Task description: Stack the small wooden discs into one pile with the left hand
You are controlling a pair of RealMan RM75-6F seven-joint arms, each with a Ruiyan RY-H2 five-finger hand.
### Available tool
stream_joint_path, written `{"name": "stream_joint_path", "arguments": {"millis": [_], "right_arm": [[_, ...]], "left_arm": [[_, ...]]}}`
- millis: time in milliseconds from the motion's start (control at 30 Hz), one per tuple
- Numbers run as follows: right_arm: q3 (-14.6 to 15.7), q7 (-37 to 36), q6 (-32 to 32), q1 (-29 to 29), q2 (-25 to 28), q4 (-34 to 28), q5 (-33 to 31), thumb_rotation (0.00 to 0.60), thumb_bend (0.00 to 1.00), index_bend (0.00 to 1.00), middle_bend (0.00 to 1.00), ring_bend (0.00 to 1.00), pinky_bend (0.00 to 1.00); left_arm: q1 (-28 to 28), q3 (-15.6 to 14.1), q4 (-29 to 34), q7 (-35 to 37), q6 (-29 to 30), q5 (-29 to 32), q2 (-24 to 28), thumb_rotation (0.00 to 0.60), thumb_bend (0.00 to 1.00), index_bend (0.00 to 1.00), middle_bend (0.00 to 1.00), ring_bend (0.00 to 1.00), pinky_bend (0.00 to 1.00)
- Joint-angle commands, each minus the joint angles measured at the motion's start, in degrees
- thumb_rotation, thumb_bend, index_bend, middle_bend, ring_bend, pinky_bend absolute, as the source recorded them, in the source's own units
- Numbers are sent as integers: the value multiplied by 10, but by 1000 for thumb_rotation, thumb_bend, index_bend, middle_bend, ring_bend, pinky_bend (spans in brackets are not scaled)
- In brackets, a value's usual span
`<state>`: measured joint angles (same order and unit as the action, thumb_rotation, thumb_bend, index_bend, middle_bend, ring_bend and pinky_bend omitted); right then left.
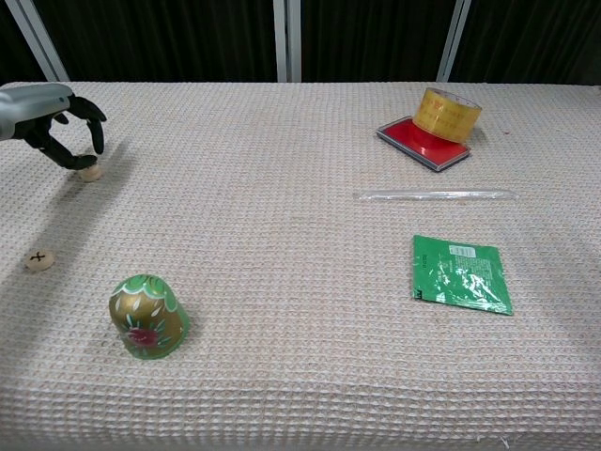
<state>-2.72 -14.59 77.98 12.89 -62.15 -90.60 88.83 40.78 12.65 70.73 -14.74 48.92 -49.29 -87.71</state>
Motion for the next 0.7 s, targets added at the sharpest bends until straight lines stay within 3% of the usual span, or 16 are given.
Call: {"name": "stream_joint_path", "arguments": {"millis": [33,333,700], "right_arm": [[0,0,0,0,0,1,0,600,257,0,162,0,0],[-1,-3,1,-1,0,2,0,600,257,0,162,0,0],[-1,2,-1,2,-2,0,3,600,257,0,162,0,0]], "left_arm": [[-4,0,10,6,7,-8,7,600,383,463,130,88,145],[-27,-3,30,26,19,-6,34,600,385,412,123,88,144],[-31,-13,-3,19,-4,20,28,600,503,388,105,82,144]]}}
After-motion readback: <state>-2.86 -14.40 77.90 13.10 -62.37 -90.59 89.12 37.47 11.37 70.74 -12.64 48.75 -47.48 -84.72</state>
